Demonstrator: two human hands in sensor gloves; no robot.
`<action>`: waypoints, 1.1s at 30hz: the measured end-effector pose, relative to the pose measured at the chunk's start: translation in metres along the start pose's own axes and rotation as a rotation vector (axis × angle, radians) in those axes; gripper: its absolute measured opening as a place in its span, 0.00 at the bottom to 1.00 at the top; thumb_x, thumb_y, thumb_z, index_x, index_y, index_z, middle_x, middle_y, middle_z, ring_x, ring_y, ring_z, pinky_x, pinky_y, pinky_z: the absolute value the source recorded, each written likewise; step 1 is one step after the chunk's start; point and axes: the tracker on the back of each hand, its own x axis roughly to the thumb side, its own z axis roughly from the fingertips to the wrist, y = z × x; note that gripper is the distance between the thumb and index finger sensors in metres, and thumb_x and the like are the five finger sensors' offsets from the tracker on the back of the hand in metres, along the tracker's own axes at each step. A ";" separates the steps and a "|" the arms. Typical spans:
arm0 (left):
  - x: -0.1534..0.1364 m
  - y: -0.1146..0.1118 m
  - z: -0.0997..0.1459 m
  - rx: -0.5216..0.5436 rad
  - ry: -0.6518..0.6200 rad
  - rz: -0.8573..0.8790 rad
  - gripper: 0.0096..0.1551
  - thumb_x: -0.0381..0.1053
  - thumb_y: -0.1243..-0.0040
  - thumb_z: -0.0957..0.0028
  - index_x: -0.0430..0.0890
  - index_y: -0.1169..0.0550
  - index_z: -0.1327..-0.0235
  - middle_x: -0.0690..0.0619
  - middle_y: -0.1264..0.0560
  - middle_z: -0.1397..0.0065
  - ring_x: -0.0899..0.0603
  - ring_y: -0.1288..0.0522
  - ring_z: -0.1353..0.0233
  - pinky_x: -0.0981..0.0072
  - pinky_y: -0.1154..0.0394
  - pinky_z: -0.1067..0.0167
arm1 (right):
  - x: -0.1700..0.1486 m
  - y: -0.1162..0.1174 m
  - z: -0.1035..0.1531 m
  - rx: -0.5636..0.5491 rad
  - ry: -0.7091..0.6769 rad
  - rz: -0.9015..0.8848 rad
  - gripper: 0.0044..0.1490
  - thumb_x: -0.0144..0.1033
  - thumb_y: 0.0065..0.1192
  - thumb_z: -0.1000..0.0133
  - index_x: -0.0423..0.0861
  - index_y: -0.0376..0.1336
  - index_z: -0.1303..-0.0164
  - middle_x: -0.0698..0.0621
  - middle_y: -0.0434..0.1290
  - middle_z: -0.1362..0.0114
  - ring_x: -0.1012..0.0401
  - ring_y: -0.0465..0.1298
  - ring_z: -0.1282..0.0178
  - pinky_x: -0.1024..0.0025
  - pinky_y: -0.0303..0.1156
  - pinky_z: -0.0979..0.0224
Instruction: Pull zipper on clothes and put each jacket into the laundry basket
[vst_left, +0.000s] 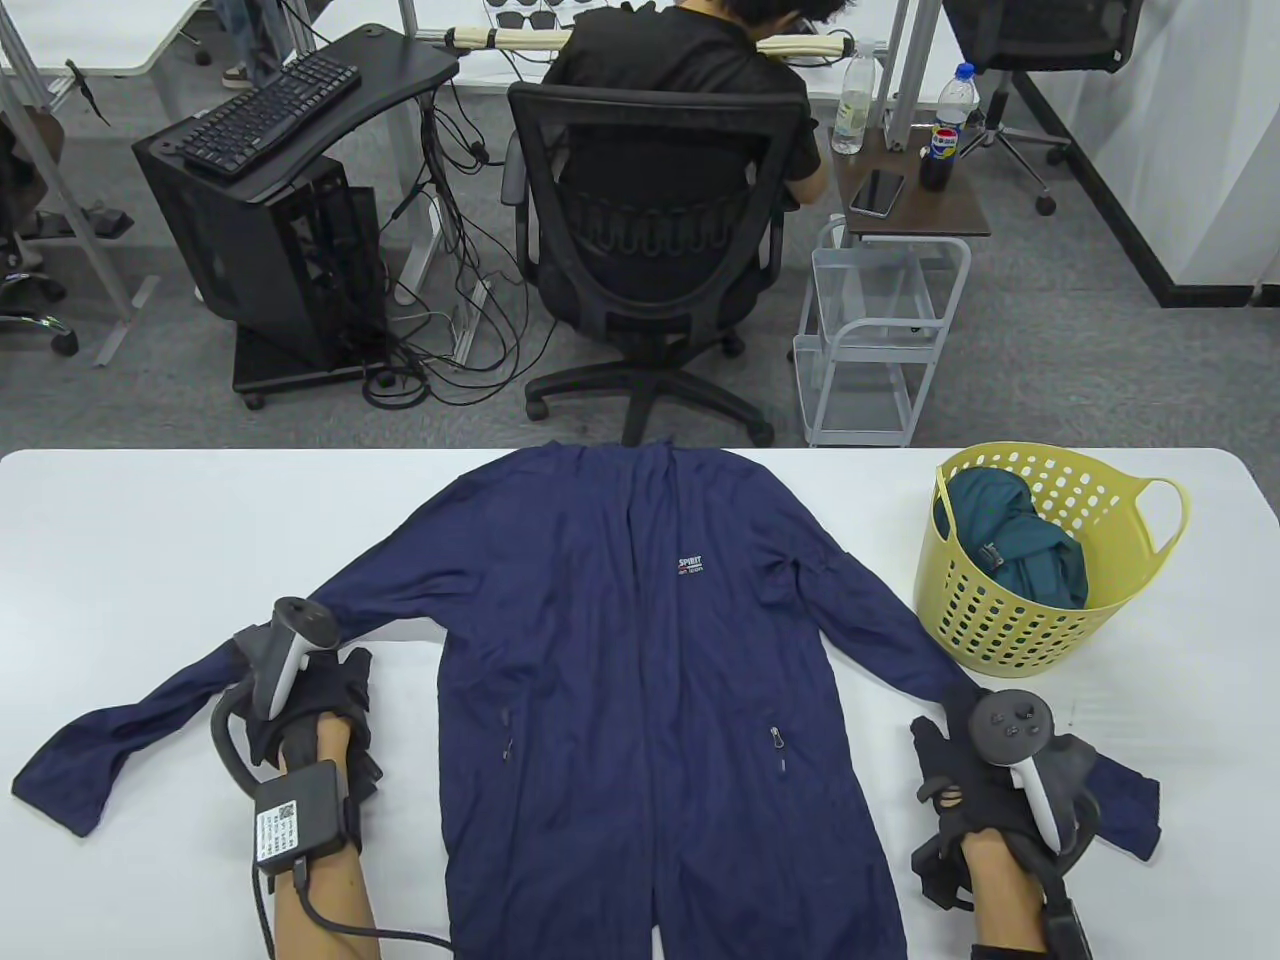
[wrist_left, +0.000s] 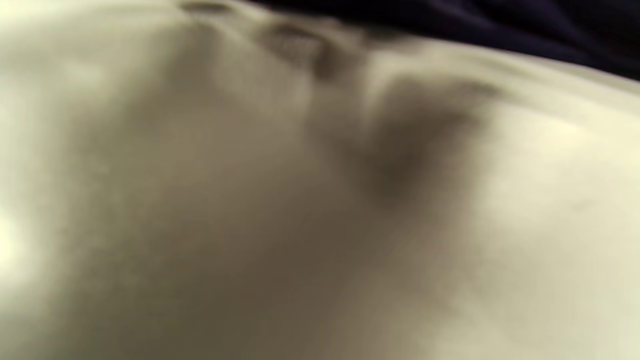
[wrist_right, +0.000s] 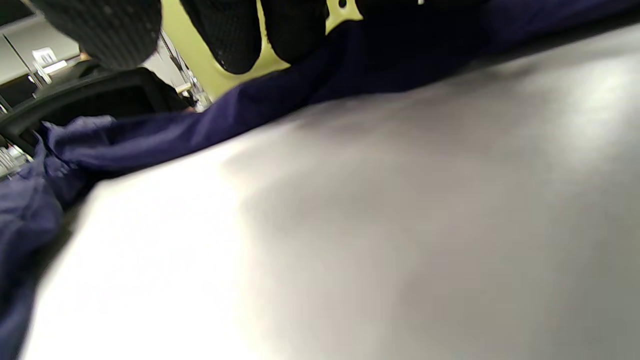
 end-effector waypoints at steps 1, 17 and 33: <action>-0.001 -0.001 -0.002 -0.009 0.005 0.010 0.44 0.72 0.58 0.61 0.72 0.55 0.29 0.65 0.61 0.15 0.42 0.73 0.20 0.36 0.61 0.25 | 0.000 0.001 -0.001 0.006 0.005 0.006 0.43 0.61 0.57 0.44 0.58 0.54 0.19 0.53 0.53 0.10 0.38 0.45 0.14 0.35 0.48 0.20; 0.016 0.001 0.056 0.054 -0.071 -0.214 0.45 0.73 0.58 0.60 0.55 0.30 0.30 0.52 0.22 0.40 0.42 0.19 0.44 0.43 0.26 0.40 | 0.011 0.002 0.007 0.047 -0.046 0.048 0.41 0.61 0.56 0.44 0.54 0.59 0.21 0.49 0.66 0.17 0.38 0.65 0.22 0.40 0.63 0.26; 0.134 -0.098 0.214 -0.373 -0.488 -0.181 0.43 0.73 0.59 0.55 0.51 0.23 0.36 0.50 0.20 0.32 0.40 0.17 0.43 0.46 0.24 0.43 | 0.070 0.026 0.058 0.153 -0.296 0.178 0.38 0.59 0.55 0.43 0.50 0.66 0.27 0.47 0.76 0.26 0.47 0.81 0.39 0.50 0.76 0.40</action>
